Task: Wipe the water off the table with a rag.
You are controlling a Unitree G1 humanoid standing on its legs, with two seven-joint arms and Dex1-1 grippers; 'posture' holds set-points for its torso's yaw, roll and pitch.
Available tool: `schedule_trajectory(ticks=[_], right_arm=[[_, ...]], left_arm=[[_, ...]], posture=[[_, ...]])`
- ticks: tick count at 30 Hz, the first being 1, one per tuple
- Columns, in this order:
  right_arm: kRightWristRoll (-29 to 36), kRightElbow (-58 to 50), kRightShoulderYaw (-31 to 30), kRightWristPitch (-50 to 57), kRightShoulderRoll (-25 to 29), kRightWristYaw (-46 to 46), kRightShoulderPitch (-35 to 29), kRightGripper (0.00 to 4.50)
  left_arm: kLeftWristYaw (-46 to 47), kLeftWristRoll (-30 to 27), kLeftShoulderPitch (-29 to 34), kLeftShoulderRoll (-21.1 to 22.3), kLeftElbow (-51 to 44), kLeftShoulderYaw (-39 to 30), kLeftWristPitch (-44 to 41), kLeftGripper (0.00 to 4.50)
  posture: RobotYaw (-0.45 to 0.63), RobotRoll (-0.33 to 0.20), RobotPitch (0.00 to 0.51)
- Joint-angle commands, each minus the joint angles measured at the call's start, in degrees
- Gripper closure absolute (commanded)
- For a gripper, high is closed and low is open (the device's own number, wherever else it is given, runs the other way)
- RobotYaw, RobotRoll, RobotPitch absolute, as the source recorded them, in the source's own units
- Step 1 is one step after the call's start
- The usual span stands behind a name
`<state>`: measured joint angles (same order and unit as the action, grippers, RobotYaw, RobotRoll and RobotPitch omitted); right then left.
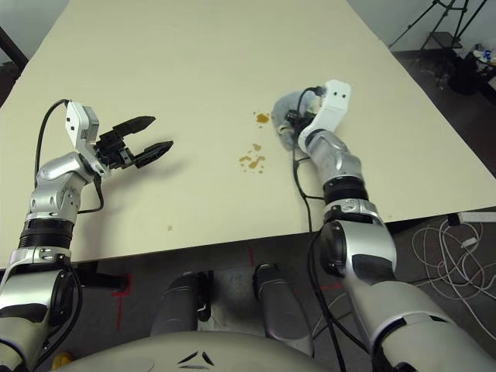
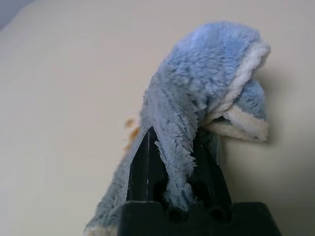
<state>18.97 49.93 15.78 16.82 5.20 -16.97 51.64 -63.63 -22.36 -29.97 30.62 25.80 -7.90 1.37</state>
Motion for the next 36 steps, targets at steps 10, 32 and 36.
schedule_trajectory(ticks=[10,32,36], right_arm=[[-1.32,5.57,-3.88,1.70,-7.69,-2.57,3.55,4.32],[-2.85,11.86,-0.85,-4.45,4.87,-0.99,8.45,4.33],[-4.90,9.59,-2.67,-3.52,9.30,-3.13,6.13,4.33]], left_arm=[[0.75,0.34,2.62,0.87,-2.19,-0.08,-1.03,0.00],[1.89,0.33,3.25,-0.15,-2.82,0.35,-1.02,0.00],[1.76,0.36,3.03,-0.34,-2.45,0.43,-0.86,0.00]], posture=[[-0.08,0.000,0.152],[-0.09,0.000,0.151],[-0.10,0.000,0.152]])
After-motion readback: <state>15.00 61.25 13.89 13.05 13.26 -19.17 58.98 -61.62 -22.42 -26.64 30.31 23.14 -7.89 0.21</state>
